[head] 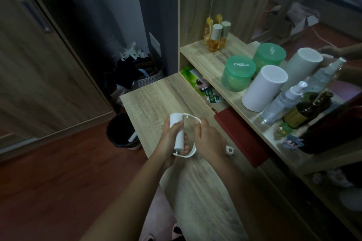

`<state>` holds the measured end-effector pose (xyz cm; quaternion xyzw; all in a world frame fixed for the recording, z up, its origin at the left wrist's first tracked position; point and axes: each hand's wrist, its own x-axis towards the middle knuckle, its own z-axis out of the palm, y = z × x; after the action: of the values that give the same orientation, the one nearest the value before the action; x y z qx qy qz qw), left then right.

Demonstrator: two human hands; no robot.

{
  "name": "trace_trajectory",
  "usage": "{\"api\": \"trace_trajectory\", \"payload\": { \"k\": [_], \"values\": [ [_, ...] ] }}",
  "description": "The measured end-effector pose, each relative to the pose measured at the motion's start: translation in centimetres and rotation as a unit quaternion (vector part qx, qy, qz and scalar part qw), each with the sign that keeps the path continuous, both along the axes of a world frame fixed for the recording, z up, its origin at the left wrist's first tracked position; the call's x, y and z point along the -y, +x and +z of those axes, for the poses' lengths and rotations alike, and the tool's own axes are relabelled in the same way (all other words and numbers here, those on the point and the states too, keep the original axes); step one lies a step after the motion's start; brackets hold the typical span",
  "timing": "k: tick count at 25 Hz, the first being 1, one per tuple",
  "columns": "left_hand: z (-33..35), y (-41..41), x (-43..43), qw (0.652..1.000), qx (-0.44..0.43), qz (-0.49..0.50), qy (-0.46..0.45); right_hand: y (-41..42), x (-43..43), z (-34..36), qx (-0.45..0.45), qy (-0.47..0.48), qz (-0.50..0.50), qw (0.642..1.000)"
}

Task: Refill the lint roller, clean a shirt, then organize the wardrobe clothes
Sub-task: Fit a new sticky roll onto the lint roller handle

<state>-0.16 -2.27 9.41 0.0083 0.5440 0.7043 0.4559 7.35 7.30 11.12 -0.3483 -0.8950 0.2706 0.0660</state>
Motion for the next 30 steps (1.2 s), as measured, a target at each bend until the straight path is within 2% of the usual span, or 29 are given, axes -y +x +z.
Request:
{"api": "trace_trajectory", "payload": {
  "k": [5, 11, 16, 21, 26, 30],
  "values": [
    [0.5, -0.4, 0.0, 0.998, -0.042, -0.005, -0.035, 0.0, 0.0, 0.1, -0.002, -0.061, 0.003, 0.998],
    [2.0, -0.2, 0.2, 0.995, -0.085, -0.018, -0.04, 0.1, 0.3, -0.2, -0.021, -0.071, -0.035, 0.997],
    [1.7, 0.0, 0.1, 0.99, -0.131, 0.015, -0.058, 0.1, 0.5, 0.1, -0.022, -0.075, -0.036, 0.996],
    [1.7, 0.4, 0.4, 0.969, -0.228, 0.017, -0.096, 0.3, 0.5, 0.6, -0.046, -0.164, -0.071, 0.983],
    [1.4, 0.8, 0.9, 0.94, -0.305, 0.026, -0.152, 0.6, -0.3, 1.0, -0.03, -0.25, -0.017, 0.968],
    [1.3, 1.0, 1.2, 0.926, -0.342, 0.023, -0.156, 0.6, -0.5, 0.9, -0.027, -0.24, -0.005, 0.97]
  ]
}}
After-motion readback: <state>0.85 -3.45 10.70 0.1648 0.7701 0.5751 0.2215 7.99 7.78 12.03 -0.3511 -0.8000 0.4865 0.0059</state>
